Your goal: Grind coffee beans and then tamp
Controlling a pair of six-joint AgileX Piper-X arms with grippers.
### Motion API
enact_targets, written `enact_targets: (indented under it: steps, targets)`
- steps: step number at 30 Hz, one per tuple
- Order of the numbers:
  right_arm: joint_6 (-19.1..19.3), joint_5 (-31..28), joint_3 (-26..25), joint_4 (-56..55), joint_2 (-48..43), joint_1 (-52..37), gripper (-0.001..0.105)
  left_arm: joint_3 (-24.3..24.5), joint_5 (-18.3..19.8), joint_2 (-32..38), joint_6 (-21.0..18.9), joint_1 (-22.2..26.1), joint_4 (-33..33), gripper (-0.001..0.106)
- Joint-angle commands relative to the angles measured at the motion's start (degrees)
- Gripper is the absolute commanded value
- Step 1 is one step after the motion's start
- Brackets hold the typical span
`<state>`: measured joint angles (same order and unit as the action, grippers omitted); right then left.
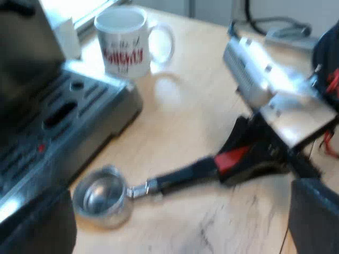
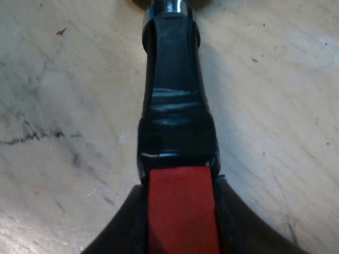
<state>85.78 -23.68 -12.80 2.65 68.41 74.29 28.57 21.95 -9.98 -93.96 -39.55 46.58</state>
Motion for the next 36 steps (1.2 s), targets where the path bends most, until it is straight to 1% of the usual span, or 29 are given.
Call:
enact_targets:
  steps: [1, 3, 6, 8, 10, 14, 17, 23, 25, 26, 28, 29, 33, 34, 36]
  targets:
    - [-1.4, 2.3, -0.5, -2.1, 0.0, -0.1, 0.0, -1.0, -5.2, -2.9, -0.7, -0.3, 3.3, 0.083]
    - [-1.6, 3.0, -0.7, -2.6, 0.0, -0.1, 0.001, -1.0, -6.0, -4.5, -0.7, -0.3, 3.5, 0.083]
    - [-2.2, 4.7, -0.7, -4.4, 0.0, -0.1, 0.014, -1.0, -7.1, -8.0, -0.7, -0.3, 3.6, 0.083]
    - [-4.4, 5.7, -0.7, -6.1, 0.0, -0.1, 0.026, -1.1, -7.0, -11.0, -0.7, -0.3, 3.8, 0.083]
    - [-5.0, 5.3, -0.7, -6.3, 0.0, -0.1, 0.034, -1.1, -6.8, -13.8, -0.7, -0.3, 3.8, 0.083]
    - [-5.0, 4.7, -1.0, -6.4, 0.0, -0.1, 0.037, -1.1, -6.7, -19.8, -0.7, -0.3, 3.8, 0.083]
    - [-5.0, 4.7, -1.3, -7.1, 0.0, -0.1, 0.037, -1.1, -6.7, -22.8, -0.5, -0.3, 3.8, 0.083]
    - [-5.0, 4.8, -2.9, -11.6, 0.0, -0.1, 0.038, -1.1, -6.7, -23.8, -0.5, -0.3, 3.8, 0.083]
    - [-5.0, 5.0, -3.5, -13.3, 0.0, -0.1, 0.046, -1.1, -6.7, -23.8, -0.5, -0.3, 3.8, 0.083]
    - [-5.0, 4.9, -3.7, -13.9, 0.0, -0.1, 0.049, -1.1, -6.7, -23.8, -0.5, -0.3, 3.8, 0.083]
    - [-5.0, 4.9, -4.3, -16.1, 0.0, -0.1, 0.063, -1.1, -6.7, -23.8, -0.5, -0.3, 3.8, 0.083]
    - [-5.0, 4.9, -4.5, -16.8, 0.0, -0.1, 0.066, -1.1, -6.7, -23.8, -0.5, -0.3, 3.8, 0.083]
    - [-5.0, 5.5, -5.5, -20.8, 0.0, -0.1, 0.068, -1.1, -6.7, -23.8, -0.5, -0.3, 3.8, 0.083]
    - [-5.0, 6.5, -5.7, -22.0, 0.0, -0.1, 0.068, -1.1, -6.7, -23.8, -0.5, -0.3, 3.8, 0.083]
    - [-6.0, 7.3, -6.0, -23.9, 0.0, -0.1, 0.068, -1.1, -6.7, -23.8, -0.5, -0.3, 3.8, 0.083]
